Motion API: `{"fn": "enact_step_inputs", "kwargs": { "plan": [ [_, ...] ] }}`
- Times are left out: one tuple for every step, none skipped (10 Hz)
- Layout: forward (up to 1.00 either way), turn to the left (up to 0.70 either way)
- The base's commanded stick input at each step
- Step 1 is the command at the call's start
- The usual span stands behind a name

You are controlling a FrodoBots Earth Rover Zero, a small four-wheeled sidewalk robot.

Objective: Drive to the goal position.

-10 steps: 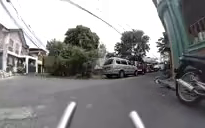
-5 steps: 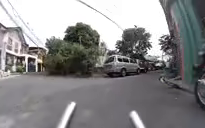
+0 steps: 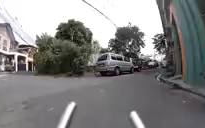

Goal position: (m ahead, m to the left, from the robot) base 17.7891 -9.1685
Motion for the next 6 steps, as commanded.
{"fn": "enact_step_inputs", "kwargs": {
  "plan": [
    [0.85, -0.34],
    [0.85, -0.34],
    [0.85, -0.34],
    [0.85, -0.17],
    [0.85, 0.00],
    [0.85, 0.00]
  ]
}}
